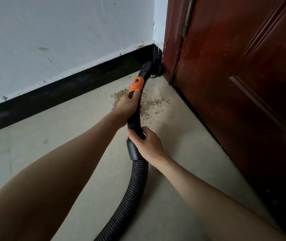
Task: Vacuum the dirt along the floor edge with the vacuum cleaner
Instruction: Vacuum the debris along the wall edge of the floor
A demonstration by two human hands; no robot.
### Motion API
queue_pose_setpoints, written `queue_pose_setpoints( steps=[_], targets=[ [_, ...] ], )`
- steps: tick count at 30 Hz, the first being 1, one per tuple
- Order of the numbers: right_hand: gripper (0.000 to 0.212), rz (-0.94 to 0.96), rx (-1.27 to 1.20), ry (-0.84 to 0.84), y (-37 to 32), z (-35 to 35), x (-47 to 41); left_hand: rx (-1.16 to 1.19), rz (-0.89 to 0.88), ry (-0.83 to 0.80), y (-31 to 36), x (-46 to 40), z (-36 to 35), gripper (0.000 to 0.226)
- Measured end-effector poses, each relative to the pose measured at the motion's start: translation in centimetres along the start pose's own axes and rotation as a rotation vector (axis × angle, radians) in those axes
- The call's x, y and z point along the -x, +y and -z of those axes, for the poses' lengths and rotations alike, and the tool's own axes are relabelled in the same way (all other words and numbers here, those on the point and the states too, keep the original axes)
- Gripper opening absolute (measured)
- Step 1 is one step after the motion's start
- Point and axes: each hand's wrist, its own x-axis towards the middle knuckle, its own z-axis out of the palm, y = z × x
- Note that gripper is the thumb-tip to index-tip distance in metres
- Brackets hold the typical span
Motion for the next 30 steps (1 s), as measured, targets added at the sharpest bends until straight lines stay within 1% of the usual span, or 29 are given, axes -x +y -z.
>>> queue_pose_setpoints(
  steps=[5,8,10,12,15,17,22,26,30],
  targets=[
    [0.021,-0.08,-0.13,-0.104,-0.5,-0.7,1.0,-0.029,-0.053,-0.035,-0.2,1.6,0.7,0.028],
    [0.025,-0.144,-0.176,-0.215,-0.9,0.3,1.8,0.03,-0.036,-0.04,-0.5,2.7,1.0,0.029],
    [0.024,-0.186,-0.21,-0.27,-1.1,1.4,2.3,0.019,-0.057,-0.028,-0.8,3.4,1.3,0.024],
    [0.025,-0.222,-0.264,-0.222,-1.3,2.5,2.3,-0.031,-0.098,-0.009,-1.0,4.1,1.8,0.022],
    [0.028,-0.248,-0.3,-0.069,-1.9,3.7,1.5,-0.098,-0.159,-0.006,-1.0,5.1,2.4,0.024],
    [0.028,-0.247,-0.318,-0.003,-2.8,4.1,0.8,-0.144,-0.183,-0.021,-1.0,5.7,2.5,0.024],
    [0.031,-0.248,-0.499,0.14,-4.8,3.9,-1.0,-0.248,-0.174,-0.067,-2.4,7.3,1.1,0.029],
    [0.03,-0.26,-0.509,0.183,-4.8,4.1,-1.7,-0.371,-0.233,-0.048,-3.4,8.1,0.7,0.032],
    [0.048,-0.287,-0.489,0.161,-4.5,4.3,-1.9,-0.476,-0.308,-0.072,-3.8,8.5,0.4,0.032]
  ],
)
